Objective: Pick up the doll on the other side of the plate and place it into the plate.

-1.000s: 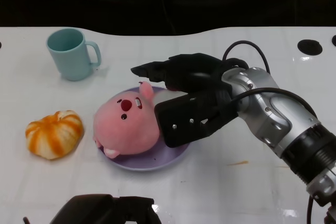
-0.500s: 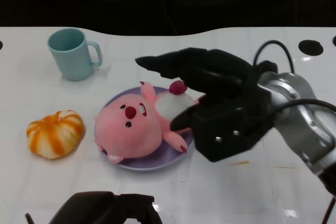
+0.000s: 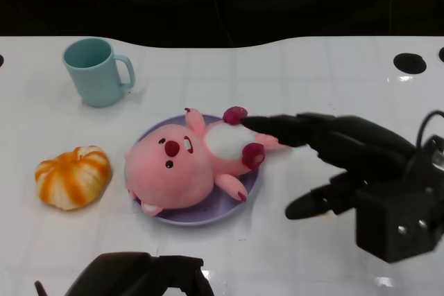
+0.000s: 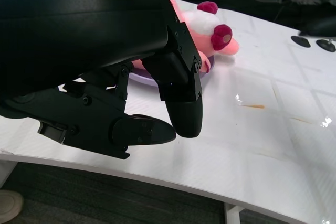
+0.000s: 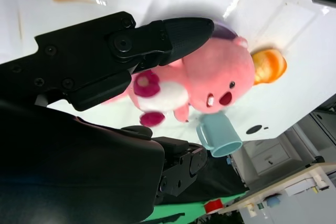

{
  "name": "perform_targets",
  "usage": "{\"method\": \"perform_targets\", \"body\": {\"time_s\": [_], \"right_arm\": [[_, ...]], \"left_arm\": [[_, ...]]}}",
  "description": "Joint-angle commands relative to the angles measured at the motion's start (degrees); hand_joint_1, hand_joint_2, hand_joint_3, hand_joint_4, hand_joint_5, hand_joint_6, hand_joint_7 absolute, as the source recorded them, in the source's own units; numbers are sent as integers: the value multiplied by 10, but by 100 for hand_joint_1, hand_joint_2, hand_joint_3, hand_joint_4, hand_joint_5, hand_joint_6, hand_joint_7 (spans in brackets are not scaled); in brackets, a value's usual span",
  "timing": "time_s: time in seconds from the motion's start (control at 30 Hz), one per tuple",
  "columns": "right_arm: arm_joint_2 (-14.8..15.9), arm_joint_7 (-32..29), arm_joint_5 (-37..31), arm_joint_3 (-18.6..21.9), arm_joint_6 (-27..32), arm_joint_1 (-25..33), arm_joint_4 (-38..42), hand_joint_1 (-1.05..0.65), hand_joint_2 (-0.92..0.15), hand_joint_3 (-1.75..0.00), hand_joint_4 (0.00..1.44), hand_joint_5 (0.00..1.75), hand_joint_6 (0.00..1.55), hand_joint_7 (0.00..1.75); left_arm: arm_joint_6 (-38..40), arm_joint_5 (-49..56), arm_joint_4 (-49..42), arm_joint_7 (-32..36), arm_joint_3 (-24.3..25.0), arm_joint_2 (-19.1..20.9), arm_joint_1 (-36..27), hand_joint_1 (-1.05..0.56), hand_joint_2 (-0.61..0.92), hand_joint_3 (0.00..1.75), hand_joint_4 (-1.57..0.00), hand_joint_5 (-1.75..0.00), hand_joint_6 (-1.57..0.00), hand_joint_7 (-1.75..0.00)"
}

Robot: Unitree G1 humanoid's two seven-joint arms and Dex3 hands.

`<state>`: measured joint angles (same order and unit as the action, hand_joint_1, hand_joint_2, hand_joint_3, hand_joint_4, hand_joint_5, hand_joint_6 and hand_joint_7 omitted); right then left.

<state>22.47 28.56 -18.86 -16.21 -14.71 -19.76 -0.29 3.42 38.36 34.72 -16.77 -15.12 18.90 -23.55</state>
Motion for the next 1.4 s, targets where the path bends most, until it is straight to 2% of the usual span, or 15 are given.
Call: {"method": "perform_targets", "body": {"time_s": [0.03, 0.1, 0.23, 0.3, 0.33, 0.4, 0.43, 0.47, 0.5, 0.57, 0.67, 0.77, 0.9, 1.1, 1.4], "right_arm": [[12, -11, 15, 19, -14, 16, -13, -78, -92, -18, 15, 28, 14, 6], [14, -20, 12, 31, -13, 37, -24, -78, -92, -18, 14, 28, 15, 6], [11, -27, 45, 69, 20, 106, -73, -38, -92, -9, 58, 58, 55, 21], [16, -19, 60, 78, 40, 127, -95, -23, -92, -8, 69, 72, 71, 27], [18, -16, 63, 81, 48, 134, -103, -16, -92, -11, 72, 91, 82, 31], [24, -9, 77, 91, 60, 155, -123, -9, -92, -15, 76, 105, 93, 36], [29, -4, 85, 96, 64, 167, -132, -2, -89, -28, 81, 113, 98, 46], [35, 1, 91, 102, 68, 179, -143, 1, -81, -47, 83, 118, 97, 58], [40, 6, 95, 105, 75, 189, -153, 2, -71, -70, 85, 132, 94, 76], [49, 14, 105, 112, 79, 207, -172, 5, -58, -96, 87, 147, 92, 95], [61, 19, 101, 116, 86, 230, -198, 7, -46, -120, 91, 160, 92, 110], [60, 8, 90, 115, 80, 246, -206, 5, -39, -129, 88, 172, 88, 126], [40, -26, 76, 110, 54, 252, -182, 3, -34, -137, 91, 175, 81, 142], [19, -61, 75, 106, 4, 241, -119, 4, -35, -136, 88, 175, 76, 148], [9, -84, 62, 96, -33, 219, -59, 0, -35, -135, 90, 175, 75, 154]], "left_arm": [[-4, 0, -1, 6, 5, 4, 0, -25, 92, 33, -70, -152, -79, -80], [-4, 1, -1, 6, 5, 4, -1, -25, 92, 33, -70, -152, -79, -80], [-8, 7, -2, 8, 3, 6, -3, -26, 92, 34, -68, -157, -79, -83], [-10, 7, -2, 12, 2, 5, -6, -26, 92, 34, -68, -158, -80, -83], [-10, 7, -2, 13, 2, 4, -7, -26, 92, 33, -68, -159, -79, -83], [-10, 7, 0, 11, 2, 5, -10, -25, 92, 33, -67, -159, -79, -83], [-9, 7, 2, 10, 3, 5, -11, -25, 92, 33, -67, -159, -79, -83], [-10, 7, 2, 10, 3, 5, -12, -25, 92, 33, -67, -159, -79, -83], [-11, 6, 2, 11, 3, 5, -13, -24, 92, 32, -67, -159, -79, -83], [-16, 3, -1, 14, 5, 6, -14, -23, 92, 31, -67, -159, -79, -82], [-17, 0, -3, 13, 8, 8, -12, -24, 92, 30, -67, -158, -79, -82], [-16, -4, -4, 11, 13, 10, -12, -24, 92, 30, -68, -156, -79, -80], [-17, -9, -4, 7, 18, 13, -12, -24, 92, 32, -67, -155, -79, -79], [-26, -18, -10, 9, 29, 19, -14, -24, 92, 33, -66, -154, -80, -78], [-34, -27, -27, 16, 33, 17, -6, -25, 92, 34, -67, -155, -81, -79]]}}
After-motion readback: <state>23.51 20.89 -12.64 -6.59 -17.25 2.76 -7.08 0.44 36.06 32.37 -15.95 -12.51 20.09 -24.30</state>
